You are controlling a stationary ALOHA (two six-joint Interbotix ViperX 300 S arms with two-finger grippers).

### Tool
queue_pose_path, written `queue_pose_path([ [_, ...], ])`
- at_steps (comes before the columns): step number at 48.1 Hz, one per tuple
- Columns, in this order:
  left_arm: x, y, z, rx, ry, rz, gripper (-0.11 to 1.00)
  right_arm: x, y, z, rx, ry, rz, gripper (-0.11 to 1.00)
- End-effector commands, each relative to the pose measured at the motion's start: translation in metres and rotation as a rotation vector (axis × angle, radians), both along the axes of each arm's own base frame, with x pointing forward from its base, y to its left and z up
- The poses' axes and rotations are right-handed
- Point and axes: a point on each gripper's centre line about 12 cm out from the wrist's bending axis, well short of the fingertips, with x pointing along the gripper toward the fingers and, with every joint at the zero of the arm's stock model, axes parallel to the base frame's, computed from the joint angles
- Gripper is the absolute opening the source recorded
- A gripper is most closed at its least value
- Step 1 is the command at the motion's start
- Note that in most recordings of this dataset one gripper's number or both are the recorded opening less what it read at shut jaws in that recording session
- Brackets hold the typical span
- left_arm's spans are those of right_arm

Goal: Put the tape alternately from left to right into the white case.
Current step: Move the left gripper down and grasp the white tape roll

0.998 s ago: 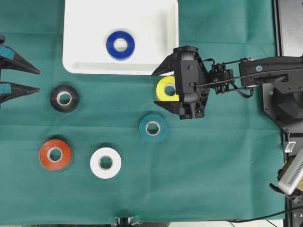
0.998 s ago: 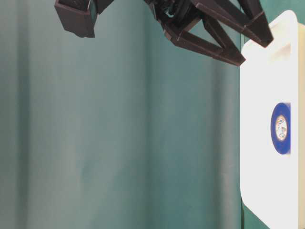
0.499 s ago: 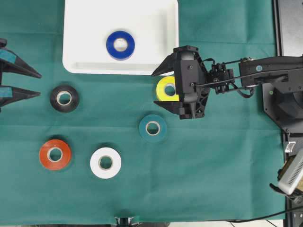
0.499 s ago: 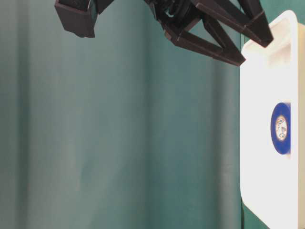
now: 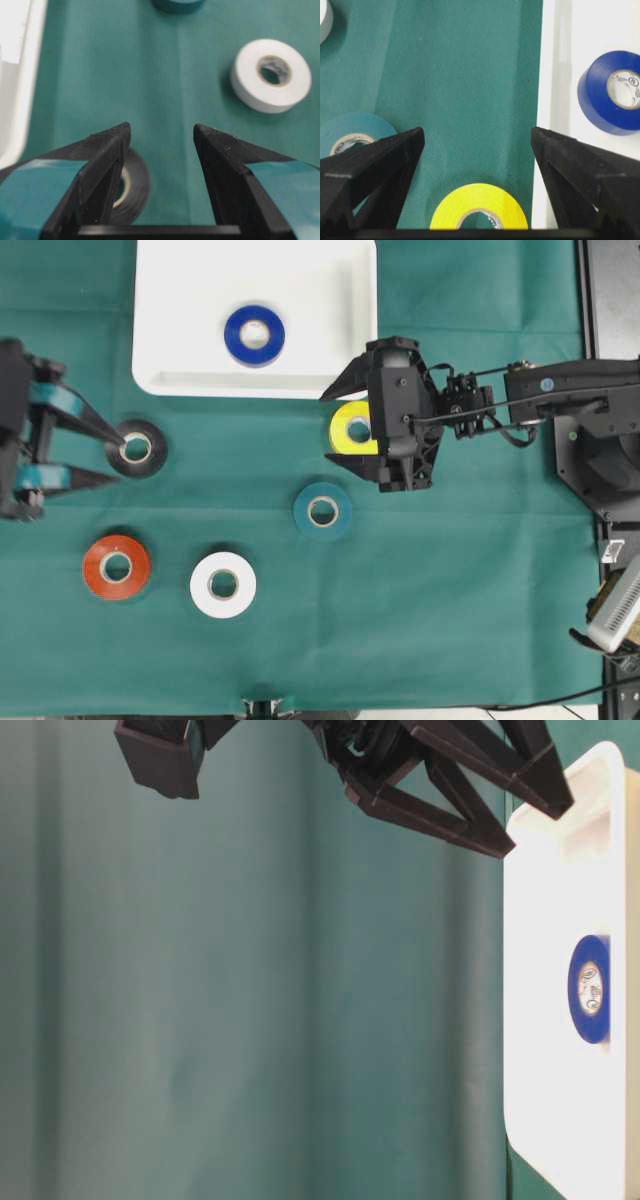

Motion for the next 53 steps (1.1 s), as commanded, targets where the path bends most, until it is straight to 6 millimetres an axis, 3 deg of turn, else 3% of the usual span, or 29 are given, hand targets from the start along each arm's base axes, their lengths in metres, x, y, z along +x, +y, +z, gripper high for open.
queue_pose_path([
  [1, 0.019, -0.009, 0.005, -0.002, -0.011, -0.021, 0.58, 0.002, 0.001, 0.006, 0.002, -0.024, 0.005, 0.71],
  [19, 0.073, -0.044, -0.016, 0.01, 0.072, -0.091, 0.58, 0.003, 0.001, -0.001, 0.0, -0.001, 0.006, 0.71],
  [37, 0.094, -0.057, -0.014, -0.059, 0.074, -0.07, 0.59, 0.002, 0.001, -0.005, -0.001, 0.011, 0.005, 0.71],
  [45, 0.1, -0.059, -0.015, -0.168, 0.102, 0.0, 0.68, 0.001, 0.001, -0.005, -0.001, 0.009, 0.006, 0.71],
  [53, 0.102, -0.062, -0.032, -0.22, 0.184, 0.049, 0.92, 0.002, 0.001, -0.004, -0.001, 0.006, 0.007, 0.71],
])
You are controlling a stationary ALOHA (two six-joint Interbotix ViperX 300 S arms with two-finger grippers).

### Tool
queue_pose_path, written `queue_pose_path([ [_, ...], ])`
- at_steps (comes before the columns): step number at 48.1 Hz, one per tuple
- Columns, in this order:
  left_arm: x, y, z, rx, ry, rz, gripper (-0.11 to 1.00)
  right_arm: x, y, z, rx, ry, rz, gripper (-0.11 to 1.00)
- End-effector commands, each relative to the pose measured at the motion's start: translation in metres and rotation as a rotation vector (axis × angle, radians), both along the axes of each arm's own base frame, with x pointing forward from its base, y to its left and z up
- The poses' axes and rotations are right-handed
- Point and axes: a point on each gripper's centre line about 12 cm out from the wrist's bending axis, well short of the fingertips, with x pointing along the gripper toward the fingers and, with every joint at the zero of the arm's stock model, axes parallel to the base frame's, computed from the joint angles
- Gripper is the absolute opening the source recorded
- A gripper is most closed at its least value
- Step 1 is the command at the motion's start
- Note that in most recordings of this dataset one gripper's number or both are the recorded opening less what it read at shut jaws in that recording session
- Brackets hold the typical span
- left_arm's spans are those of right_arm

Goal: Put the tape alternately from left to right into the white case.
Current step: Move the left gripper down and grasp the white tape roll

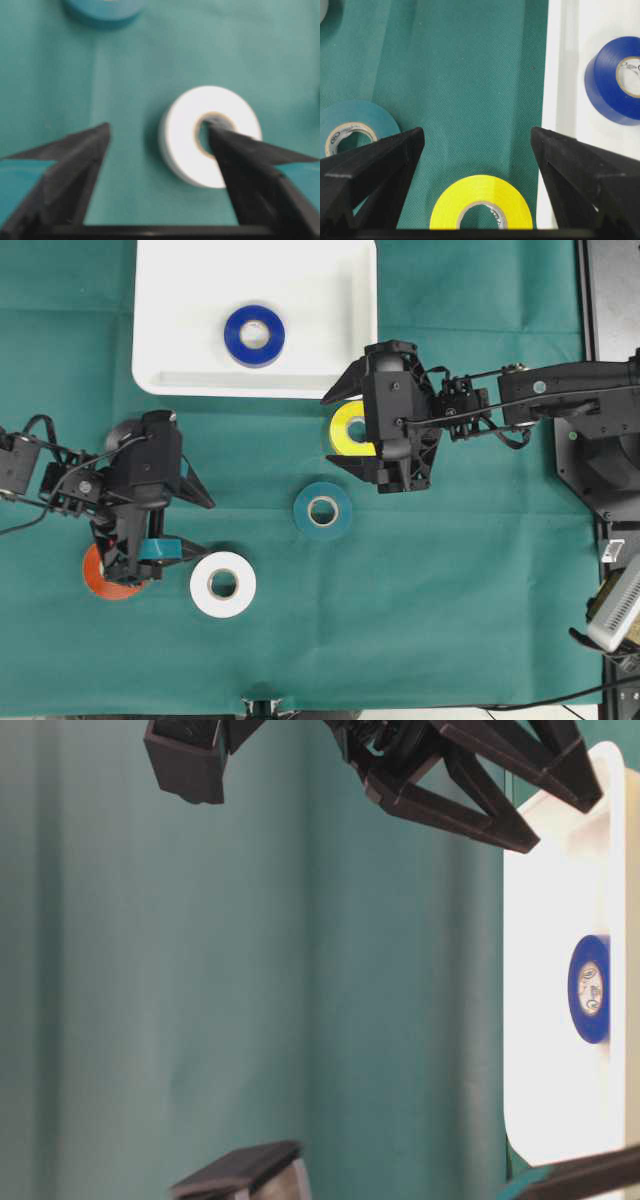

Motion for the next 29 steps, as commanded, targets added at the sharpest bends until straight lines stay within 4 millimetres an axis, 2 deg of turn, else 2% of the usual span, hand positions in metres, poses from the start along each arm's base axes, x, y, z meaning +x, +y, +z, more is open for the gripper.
queue_pose_path([
  [1, 0.007, -0.005, 0.003, -0.021, 0.011, 0.01, 0.94, 0.002, 0.001, 0.006, -0.001, -0.023, 0.006, 0.71],
  [6, 0.013, -0.01, -0.005, -0.025, 0.084, 0.021, 0.99, 0.002, 0.001, 0.006, -0.001, -0.021, 0.006, 0.71],
  [16, 0.021, -0.013, -0.008, -0.023, 0.216, 0.051, 0.99, 0.002, 0.001, 0.005, -0.001, -0.018, 0.006, 0.71],
  [29, 0.03, -0.017, -0.006, -0.041, 0.245, 0.074, 1.0, -0.001, 0.001, 0.002, -0.001, -0.011, 0.006, 0.71],
])
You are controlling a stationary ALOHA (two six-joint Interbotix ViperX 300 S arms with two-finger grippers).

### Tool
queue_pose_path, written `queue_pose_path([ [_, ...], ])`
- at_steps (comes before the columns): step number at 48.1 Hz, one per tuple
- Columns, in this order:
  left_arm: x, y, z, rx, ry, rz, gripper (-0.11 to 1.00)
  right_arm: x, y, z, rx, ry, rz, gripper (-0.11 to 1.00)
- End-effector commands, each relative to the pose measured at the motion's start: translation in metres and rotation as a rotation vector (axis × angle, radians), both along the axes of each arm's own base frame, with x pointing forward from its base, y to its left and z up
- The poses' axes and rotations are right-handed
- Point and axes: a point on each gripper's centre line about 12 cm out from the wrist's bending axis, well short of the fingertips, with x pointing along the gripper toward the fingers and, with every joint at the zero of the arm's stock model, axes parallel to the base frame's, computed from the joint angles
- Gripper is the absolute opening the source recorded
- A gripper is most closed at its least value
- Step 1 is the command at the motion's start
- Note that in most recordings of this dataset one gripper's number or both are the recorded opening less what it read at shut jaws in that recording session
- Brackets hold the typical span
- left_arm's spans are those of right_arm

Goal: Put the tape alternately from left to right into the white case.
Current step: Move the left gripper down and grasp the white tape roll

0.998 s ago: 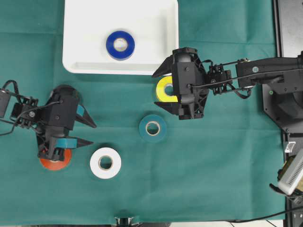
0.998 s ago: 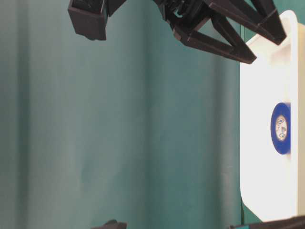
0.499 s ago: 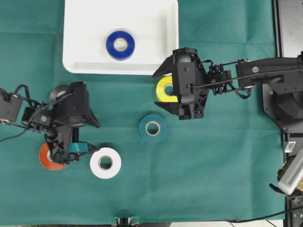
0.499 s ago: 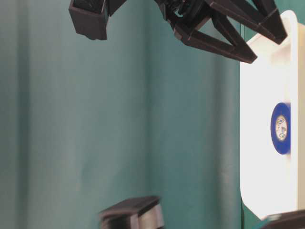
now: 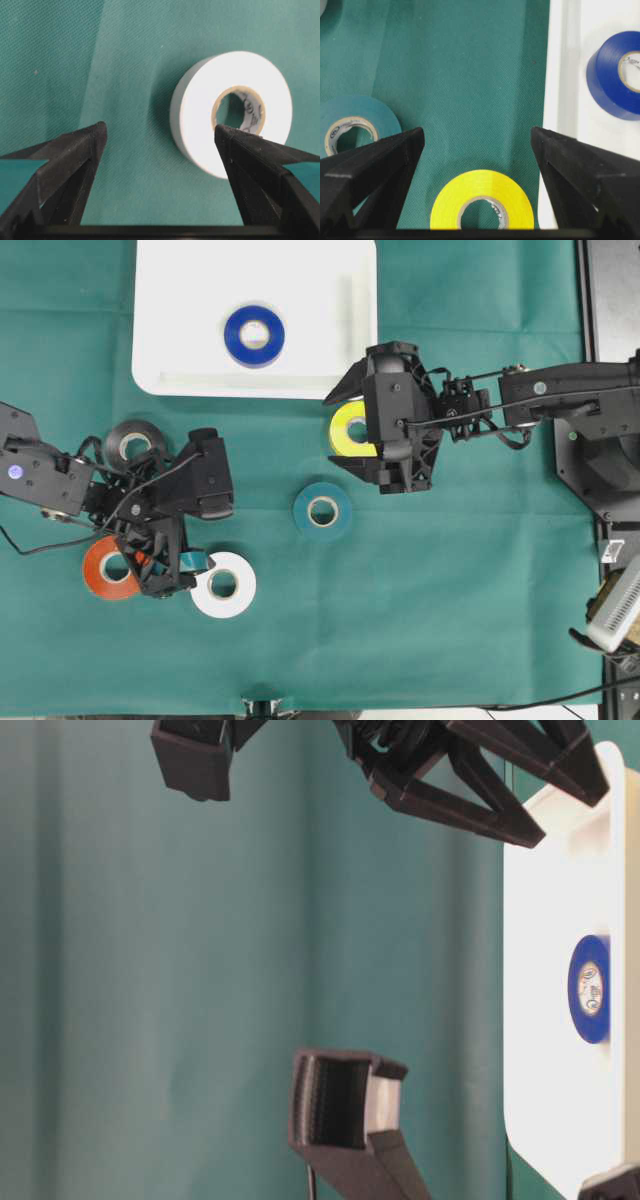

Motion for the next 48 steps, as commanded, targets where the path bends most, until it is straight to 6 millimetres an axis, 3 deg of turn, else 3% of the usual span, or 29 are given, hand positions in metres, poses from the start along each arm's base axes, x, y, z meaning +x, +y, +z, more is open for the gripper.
queue_pose_path([
  [1, 0.009, -0.005, 0.014, -0.015, -0.042, -0.004, 1.0, 0.002, 0.001, 0.005, 0.001, -0.021, 0.006, 0.71],
  [14, 0.019, -0.01, 0.008, -0.035, -0.01, 0.029, 1.0, 0.001, 0.001, 0.004, 0.0, -0.017, 0.005, 0.71],
  [23, 0.017, -0.014, -0.005, -0.043, 0.031, 0.044, 1.0, 0.001, 0.001, 0.004, 0.0, -0.018, 0.006, 0.71],
  [33, 0.014, -0.023, -0.006, -0.038, 0.038, 0.019, 1.0, 0.001, 0.001, 0.005, 0.0, -0.02, 0.006, 0.71],
  [48, 0.014, -0.021, -0.019, -0.027, 0.069, 0.025, 1.0, 0.002, 0.001, 0.005, 0.002, -0.021, 0.005, 0.71],
])
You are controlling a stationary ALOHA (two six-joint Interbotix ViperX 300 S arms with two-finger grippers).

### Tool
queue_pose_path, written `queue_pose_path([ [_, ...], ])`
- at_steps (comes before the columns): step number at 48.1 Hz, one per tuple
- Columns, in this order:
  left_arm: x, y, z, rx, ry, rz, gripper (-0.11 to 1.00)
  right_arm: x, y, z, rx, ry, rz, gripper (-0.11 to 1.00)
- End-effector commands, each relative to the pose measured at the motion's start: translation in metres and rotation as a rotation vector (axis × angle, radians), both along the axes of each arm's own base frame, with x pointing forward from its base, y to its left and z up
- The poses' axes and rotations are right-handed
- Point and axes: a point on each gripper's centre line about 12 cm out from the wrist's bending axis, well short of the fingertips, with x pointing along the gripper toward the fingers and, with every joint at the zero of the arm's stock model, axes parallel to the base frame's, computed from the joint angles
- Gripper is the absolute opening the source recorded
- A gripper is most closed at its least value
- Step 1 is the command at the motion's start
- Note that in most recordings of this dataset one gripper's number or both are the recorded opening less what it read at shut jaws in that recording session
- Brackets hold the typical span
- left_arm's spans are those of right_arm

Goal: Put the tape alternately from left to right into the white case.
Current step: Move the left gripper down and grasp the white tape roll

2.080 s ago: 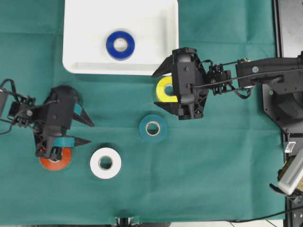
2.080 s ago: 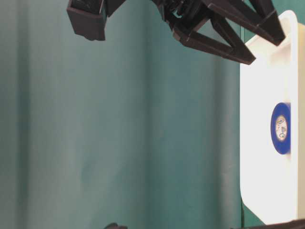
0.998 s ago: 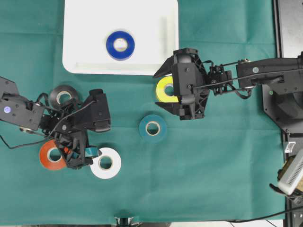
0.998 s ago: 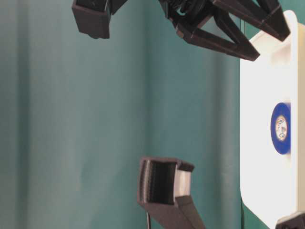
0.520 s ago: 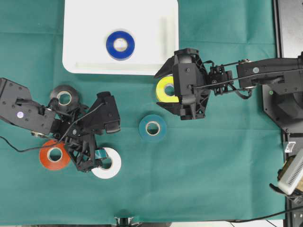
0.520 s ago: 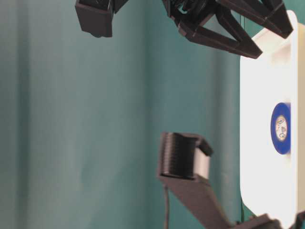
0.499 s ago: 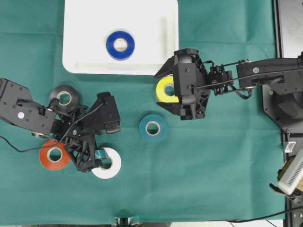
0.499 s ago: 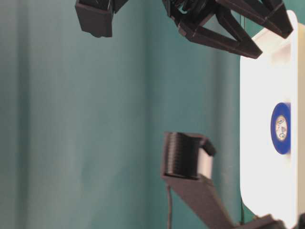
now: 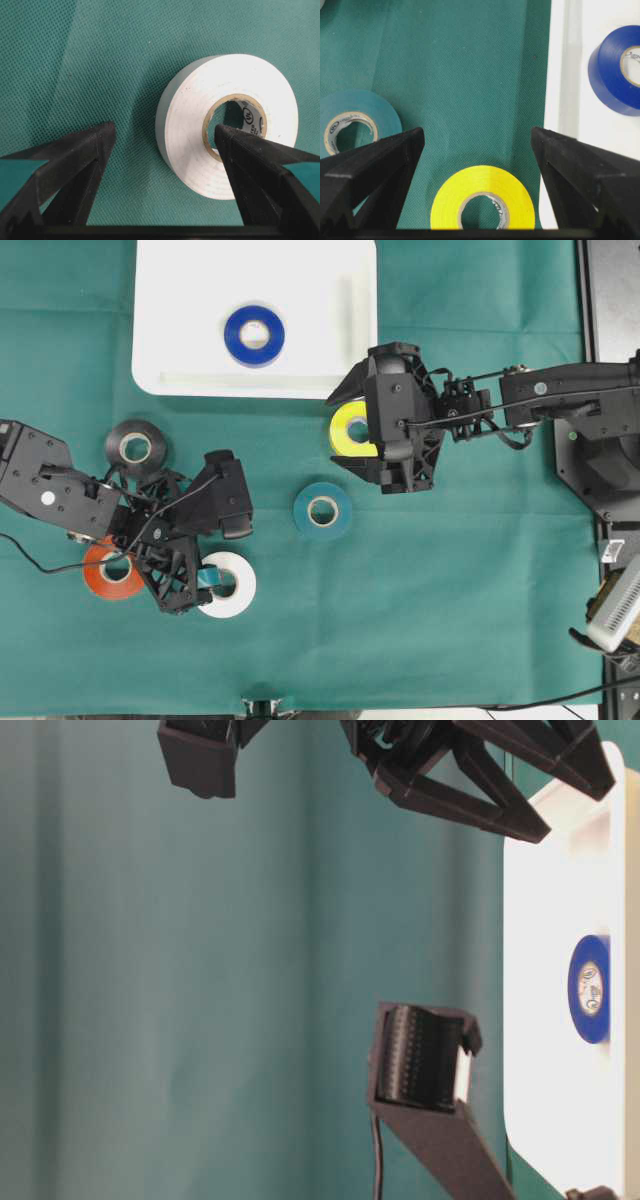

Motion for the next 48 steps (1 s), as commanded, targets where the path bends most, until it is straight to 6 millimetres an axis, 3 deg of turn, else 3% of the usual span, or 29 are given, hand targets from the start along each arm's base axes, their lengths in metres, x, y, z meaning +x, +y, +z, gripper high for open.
queue_pose_path([
  [1, 0.004, -0.001, 0.004, -0.007, -0.015, 0.003, 1.0, 0.002, 0.001, 0.006, 0.001, -0.021, 0.004, 0.71],
  [17, 0.011, 0.0, 0.006, -0.013, -0.023, 0.015, 0.98, 0.003, 0.001, 0.006, 0.002, -0.023, 0.004, 0.71],
  [24, 0.018, -0.006, 0.011, -0.015, -0.031, 0.006, 0.93, 0.002, 0.001, 0.006, 0.001, -0.021, 0.004, 0.71],
  [35, 0.011, -0.005, -0.004, 0.03, 0.111, 0.003, 0.91, 0.001, 0.001, 0.004, 0.002, -0.017, 0.005, 0.71],
  [48, 0.008, -0.003, -0.007, 0.04, 0.134, -0.001, 0.9, 0.0, 0.001, 0.003, 0.002, -0.014, 0.005, 0.71],
])
